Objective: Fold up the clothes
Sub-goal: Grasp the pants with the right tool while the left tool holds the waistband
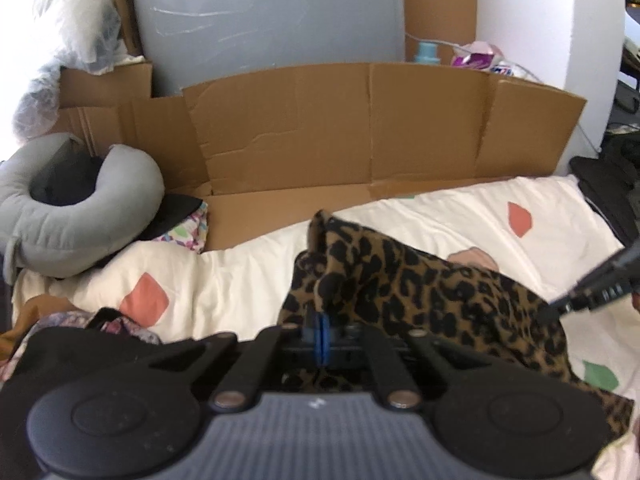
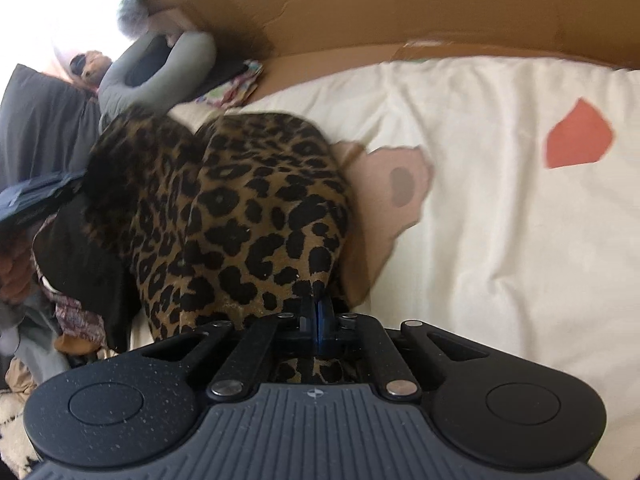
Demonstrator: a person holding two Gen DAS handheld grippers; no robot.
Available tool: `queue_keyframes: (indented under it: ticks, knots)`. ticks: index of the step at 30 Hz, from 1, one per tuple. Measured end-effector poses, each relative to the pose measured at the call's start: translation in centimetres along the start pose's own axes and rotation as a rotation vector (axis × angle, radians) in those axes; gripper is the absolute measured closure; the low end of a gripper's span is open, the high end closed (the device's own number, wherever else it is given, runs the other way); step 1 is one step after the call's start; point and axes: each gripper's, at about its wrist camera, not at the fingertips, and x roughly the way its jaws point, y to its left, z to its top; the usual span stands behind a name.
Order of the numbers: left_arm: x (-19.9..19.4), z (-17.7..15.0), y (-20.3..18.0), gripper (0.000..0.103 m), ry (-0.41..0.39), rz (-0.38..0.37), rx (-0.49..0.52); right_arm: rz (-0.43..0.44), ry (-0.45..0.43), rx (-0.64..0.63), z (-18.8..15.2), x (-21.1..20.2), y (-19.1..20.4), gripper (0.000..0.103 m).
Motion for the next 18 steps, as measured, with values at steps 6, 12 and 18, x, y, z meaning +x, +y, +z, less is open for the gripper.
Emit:
queue_keyframes:
  ticks: [6,12,18]
  knots:
    - [-4.0,-1.7,0.1,0.102,-0.01,0.01,-0.063,-0.022,-0.029,-0.002,-0.6,-3.2,-1.1,0.103]
    - [-8.3,-4.3,-0.5,0.102,0.004,0.014,-0.128,-0.048,-0.073,0.01,-1.4,-7.5,-1.4,0.103]
    - [-12.0,-6.4,-1.4,0.102,0.009,0.013,-0.19,-0.081,-0.095,0.008,-2.4,-11.7,-1.4,0.103]
